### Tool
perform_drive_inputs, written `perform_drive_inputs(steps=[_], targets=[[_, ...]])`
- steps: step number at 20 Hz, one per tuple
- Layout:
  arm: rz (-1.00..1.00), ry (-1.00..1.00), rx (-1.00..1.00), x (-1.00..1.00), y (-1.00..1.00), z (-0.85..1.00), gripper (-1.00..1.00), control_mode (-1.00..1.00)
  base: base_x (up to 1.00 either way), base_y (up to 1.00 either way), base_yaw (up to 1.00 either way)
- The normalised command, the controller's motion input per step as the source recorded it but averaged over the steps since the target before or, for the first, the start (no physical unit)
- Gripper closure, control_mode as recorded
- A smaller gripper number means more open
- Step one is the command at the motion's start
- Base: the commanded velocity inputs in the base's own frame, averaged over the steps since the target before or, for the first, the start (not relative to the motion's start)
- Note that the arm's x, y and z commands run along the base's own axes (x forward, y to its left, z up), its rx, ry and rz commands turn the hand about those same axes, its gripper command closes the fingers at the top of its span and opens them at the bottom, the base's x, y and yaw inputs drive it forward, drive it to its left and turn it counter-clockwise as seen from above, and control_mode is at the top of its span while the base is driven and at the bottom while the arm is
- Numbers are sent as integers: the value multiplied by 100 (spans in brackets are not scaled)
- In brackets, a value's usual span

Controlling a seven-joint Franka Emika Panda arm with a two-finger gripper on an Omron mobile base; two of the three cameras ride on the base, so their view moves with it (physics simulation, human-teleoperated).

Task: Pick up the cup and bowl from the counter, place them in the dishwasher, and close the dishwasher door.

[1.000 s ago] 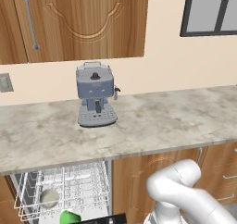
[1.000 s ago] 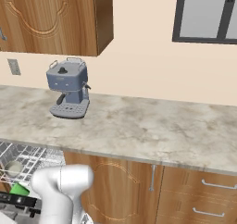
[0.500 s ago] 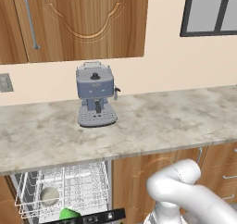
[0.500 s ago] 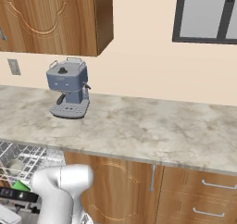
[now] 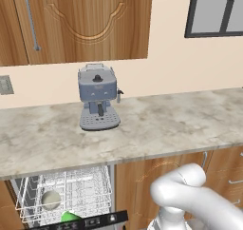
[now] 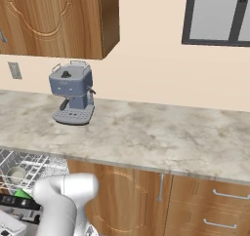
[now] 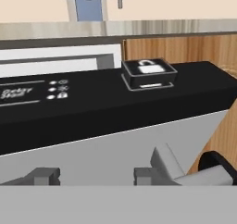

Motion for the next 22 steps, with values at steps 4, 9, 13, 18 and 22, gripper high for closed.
perform_drive_inputs(steps=[4, 9, 13, 18, 22], targets=[[-2, 0, 0, 100, -100, 0, -100, -100, 0, 0, 0], [-6, 1, -1, 100, -100, 0, -100, -100, 0, 0, 0], [-10, 3, -7, 100, -100, 0, -100, -100, 0, 0, 0], [-12, 3, -12, 100, -100, 0, -100, -100, 0, 0, 0], [-13, 4, -13, 100, -100, 0, -100, -100, 0, 0, 0]])
